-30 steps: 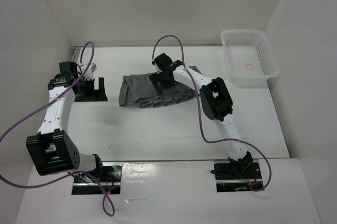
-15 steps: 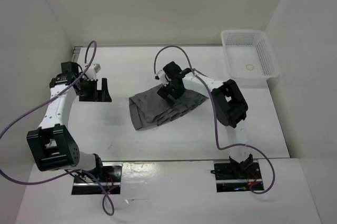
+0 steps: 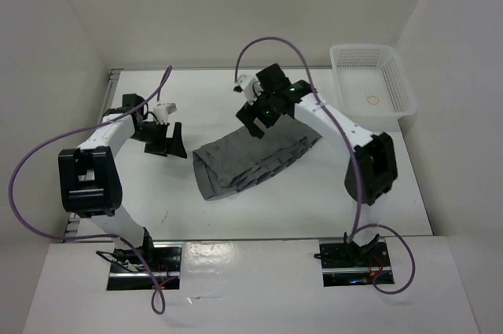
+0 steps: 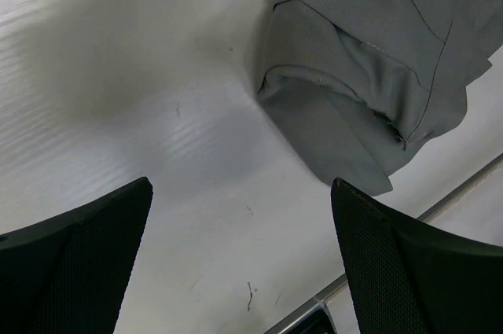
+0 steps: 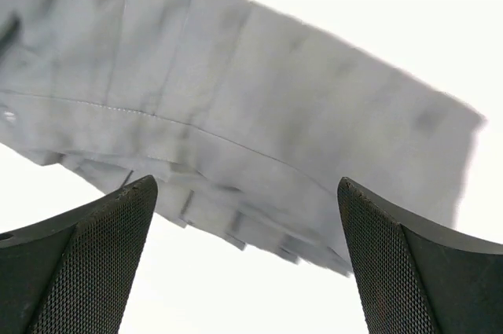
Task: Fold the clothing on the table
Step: Fold the skirt
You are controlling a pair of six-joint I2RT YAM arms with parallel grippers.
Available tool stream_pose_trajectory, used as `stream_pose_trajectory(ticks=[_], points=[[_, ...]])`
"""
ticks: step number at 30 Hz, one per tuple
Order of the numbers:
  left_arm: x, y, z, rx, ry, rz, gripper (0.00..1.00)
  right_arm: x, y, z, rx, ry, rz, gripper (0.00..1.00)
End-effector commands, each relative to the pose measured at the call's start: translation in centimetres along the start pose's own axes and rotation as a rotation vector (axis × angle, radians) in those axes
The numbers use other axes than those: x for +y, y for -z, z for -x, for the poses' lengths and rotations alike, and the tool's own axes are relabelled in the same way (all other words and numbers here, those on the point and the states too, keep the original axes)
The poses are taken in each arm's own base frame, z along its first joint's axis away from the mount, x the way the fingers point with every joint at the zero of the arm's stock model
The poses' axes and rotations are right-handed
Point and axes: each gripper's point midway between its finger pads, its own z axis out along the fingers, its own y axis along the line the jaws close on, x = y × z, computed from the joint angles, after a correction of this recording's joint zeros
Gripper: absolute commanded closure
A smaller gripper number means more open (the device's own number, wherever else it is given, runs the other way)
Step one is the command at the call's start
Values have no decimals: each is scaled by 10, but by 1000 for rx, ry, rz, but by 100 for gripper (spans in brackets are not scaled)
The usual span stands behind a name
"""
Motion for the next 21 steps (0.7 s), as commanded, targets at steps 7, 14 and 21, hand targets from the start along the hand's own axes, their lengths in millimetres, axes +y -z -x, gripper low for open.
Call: stream_pose_trajectory(ticks=[7, 14, 21], points=[[-16, -40, 34, -53, -32, -269, 1, -69, 89, -34, -96, -167, -185, 1], [-19, -71, 26, 5, -2, -325, 4, -92, 110, -67, -104, -263, -261, 1], [-19, -101, 17, 61, 33, -356, 5, -94, 110, -84, -74, -295, -281, 1]])
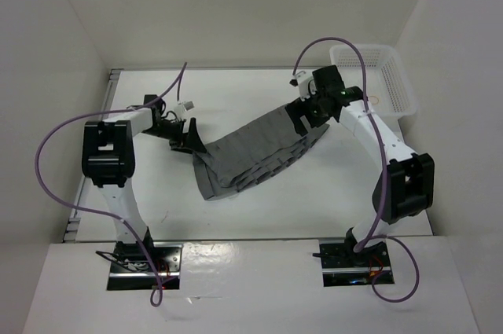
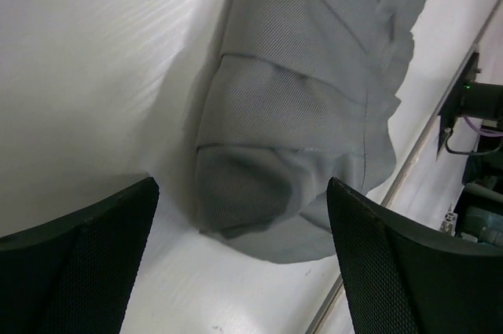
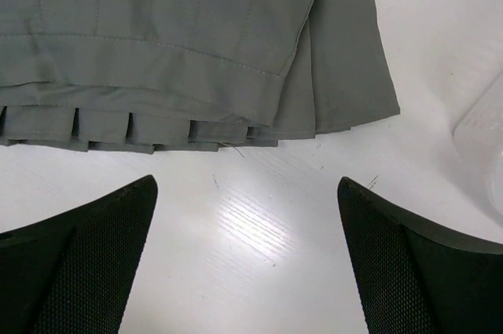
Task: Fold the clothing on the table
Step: Fold the skirt
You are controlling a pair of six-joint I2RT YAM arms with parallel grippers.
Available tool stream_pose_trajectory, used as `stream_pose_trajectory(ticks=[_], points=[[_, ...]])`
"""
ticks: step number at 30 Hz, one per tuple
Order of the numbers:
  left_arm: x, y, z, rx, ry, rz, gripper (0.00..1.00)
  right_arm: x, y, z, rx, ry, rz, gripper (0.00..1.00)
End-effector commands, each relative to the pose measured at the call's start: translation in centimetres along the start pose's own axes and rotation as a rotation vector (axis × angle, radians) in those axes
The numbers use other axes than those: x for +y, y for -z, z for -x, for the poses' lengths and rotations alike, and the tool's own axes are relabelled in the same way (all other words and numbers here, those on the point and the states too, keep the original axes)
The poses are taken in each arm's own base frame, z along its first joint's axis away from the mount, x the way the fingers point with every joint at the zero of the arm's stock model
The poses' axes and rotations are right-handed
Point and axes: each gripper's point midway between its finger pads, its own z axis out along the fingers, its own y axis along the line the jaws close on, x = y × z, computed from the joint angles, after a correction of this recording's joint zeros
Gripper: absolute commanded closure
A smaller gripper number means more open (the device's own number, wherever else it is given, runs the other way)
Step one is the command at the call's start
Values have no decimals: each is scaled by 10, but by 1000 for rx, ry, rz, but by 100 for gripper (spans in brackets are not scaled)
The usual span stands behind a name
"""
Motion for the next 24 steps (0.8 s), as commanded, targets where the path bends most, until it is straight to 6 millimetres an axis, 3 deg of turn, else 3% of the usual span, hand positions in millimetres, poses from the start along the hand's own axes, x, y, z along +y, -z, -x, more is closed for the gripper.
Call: stream_pose_trajectory(ticks=[1, 6, 10, 12, 15, 19, 24], points=[[16, -16, -6, 23, 7, 4, 6, -10, 22, 12, -76, -18, -49, 1], [20, -19, -6, 30, 15, 3, 16, -14, 19, 6, -65, -27, -62, 1], [20, -19, -17, 62, 32, 4, 47, -16, 19, 8, -71, -26, -73, 1], [19, -18, -19, 69, 31, 2, 74, -20, 20, 7, -70, -33, -79, 1], [23, -19, -27, 87, 44, 22, 100, -25, 17, 8, -78, -39, -87, 1], [30, -13, -25, 76, 48, 52, 100, -31, 10, 9, -81, -47, -95, 1], [37, 3, -23, 48, 73, 75, 100, -40, -29, 3, -64, -94, 16, 1]])
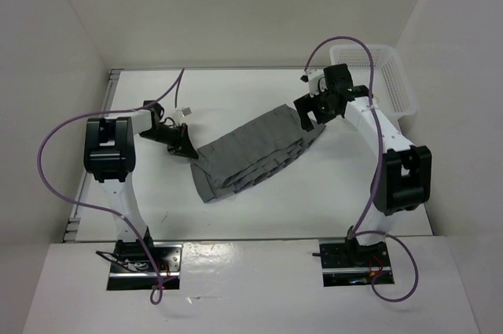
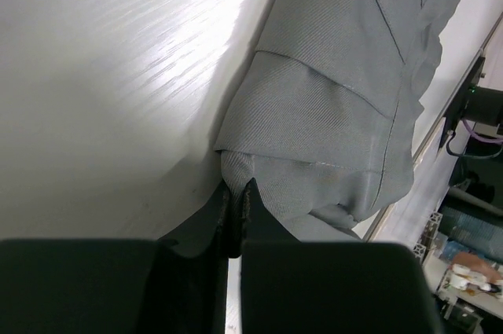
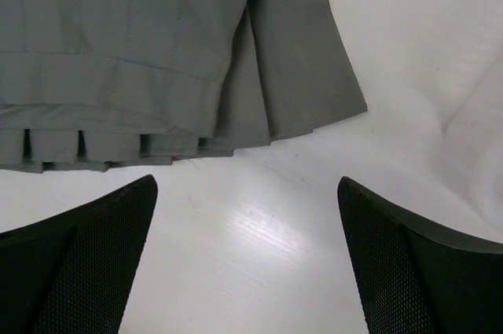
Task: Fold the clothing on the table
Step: Fold the skirt
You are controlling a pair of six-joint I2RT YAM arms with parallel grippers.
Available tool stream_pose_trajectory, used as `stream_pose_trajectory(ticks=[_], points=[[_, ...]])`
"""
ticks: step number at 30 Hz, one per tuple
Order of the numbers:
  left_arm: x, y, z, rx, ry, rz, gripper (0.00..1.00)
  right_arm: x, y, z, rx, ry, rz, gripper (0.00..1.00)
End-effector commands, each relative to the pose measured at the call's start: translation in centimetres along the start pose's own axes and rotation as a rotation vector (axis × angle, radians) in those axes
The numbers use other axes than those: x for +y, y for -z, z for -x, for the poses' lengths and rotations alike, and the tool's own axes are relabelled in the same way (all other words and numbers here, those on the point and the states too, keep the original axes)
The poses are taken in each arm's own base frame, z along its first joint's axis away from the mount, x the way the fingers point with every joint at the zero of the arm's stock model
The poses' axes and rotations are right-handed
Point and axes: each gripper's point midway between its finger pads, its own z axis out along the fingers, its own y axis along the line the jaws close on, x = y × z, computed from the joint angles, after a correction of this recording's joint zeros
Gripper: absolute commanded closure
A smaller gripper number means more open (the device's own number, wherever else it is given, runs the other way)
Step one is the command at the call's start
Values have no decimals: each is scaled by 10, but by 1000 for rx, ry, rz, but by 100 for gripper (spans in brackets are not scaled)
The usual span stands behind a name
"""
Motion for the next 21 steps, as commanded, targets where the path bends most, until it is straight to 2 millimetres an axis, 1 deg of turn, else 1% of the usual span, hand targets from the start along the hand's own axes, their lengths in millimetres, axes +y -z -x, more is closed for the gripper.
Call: stream_pose_trajectory(ticks=[1, 2, 3, 4, 6, 7, 9, 10, 11, 12, 13, 14, 15, 16, 17, 19, 20, 21], points=[[19, 13, -10, 15, -2, 82, 100, -4, -41, 5, -9, -34, 118, 1], [20, 17, -8, 4, -17, 86, 100, -7, -48, 3, 1, -43, 146, 1], [21, 16, -16, 22, 1, 90, 100, -1, -56, -1, 28, -55, 188, 1], [22, 18, -15, 21, -17, 105, 100, -1, -71, 1, 32, -65, 248, 1], [21, 19, -23, 36, -13, 110, 100, -1, -81, 1, 38, -74, 298, 1], [21, 21, -22, 33, -20, 122, 100, -2, -89, 5, 40, -67, 317, 1], [21, 23, -20, 29, -28, 135, 100, -1, -95, 9, 34, -61, 339, 1], [24, 25, -23, 30, -24, 135, 100, -5, -96, 17, 18, -55, 333, 1], [24, 25, -23, 30, -24, 135, 100, -4, -101, 17, 20, -48, 346, 1], [24, 25, -23, 30, -24, 135, 100, -10, -102, 21, 8, -51, 336, 1], [22, 26, -21, 24, -30, 137, 100, -12, -101, 24, -1, -37, 333, 1], [21, 27, -23, 30, -24, 135, 100, -13, -105, 20, 13, -41, 329, 1], [21, 27, -23, 30, -24, 135, 100, -20, -105, 25, -1, -43, 318, 1], [21, 27, -23, 30, -24, 135, 100, -25, -107, 25, -3, -49, 311, 1], [21, 27, -23, 30, -24, 135, 100, -27, -106, 29, -11, -46, 308, 1], [21, 27, -23, 30, -24, 135, 100, -40, -112, 25, -1, -61, 280, 1], [21, 27, -23, 30, -24, 135, 100, -40, -112, 25, -1, -61, 280, 1], [21, 27, -23, 30, -24, 135, 100, -46, -118, 20, 8, -73, 277, 1]])
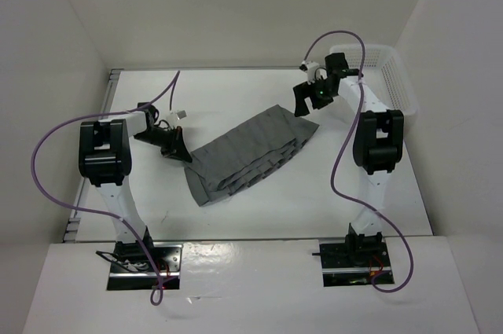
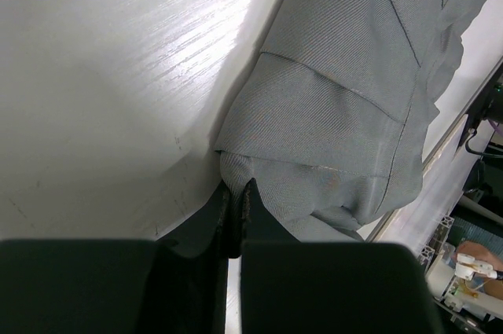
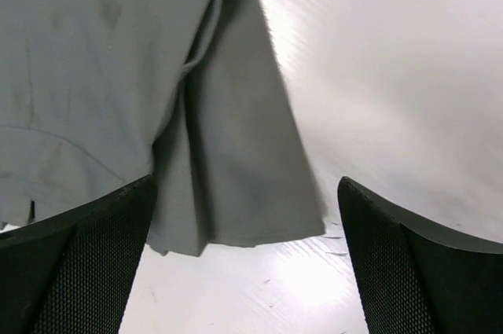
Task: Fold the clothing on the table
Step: Fold the skirt
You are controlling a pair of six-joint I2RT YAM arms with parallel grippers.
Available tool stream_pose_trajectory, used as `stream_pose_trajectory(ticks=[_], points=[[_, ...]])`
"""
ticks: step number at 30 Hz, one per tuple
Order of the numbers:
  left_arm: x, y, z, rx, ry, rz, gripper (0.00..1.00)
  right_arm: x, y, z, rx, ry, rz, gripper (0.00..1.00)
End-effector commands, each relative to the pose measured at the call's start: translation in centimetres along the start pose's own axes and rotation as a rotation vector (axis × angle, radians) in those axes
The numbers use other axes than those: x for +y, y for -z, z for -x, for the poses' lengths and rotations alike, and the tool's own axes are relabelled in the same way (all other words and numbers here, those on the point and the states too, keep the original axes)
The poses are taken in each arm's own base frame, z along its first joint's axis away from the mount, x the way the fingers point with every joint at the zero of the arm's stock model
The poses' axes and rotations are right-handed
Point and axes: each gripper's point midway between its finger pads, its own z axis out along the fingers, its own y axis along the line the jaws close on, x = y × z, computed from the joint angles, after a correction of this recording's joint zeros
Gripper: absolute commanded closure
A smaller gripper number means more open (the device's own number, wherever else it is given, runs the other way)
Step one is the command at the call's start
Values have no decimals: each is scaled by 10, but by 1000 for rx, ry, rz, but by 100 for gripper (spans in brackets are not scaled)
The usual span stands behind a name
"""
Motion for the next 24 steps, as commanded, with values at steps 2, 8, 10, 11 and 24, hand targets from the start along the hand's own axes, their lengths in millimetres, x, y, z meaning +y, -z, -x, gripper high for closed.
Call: stream_pose_trajectory(ticks=[2, 8, 10, 11, 24], points=[[10, 6, -7, 17, -50, 59, 100, -25, -5, -3, -2, -19, -12, 1], [10, 5, -7, 23, -44, 58, 100, -32, -23, -26, 50, -67, 33, 1], [12, 3, -9, 29, -37, 56, 100, -30, -29, -33, 70, -83, 57, 1], [12, 3, -9, 29, -37, 56, 100, -28, -28, -28, 56, -79, 67, 1], [13, 3, -9, 36, -40, 54, 100, 13, -35, -64, 156, -201, 321, 1]])
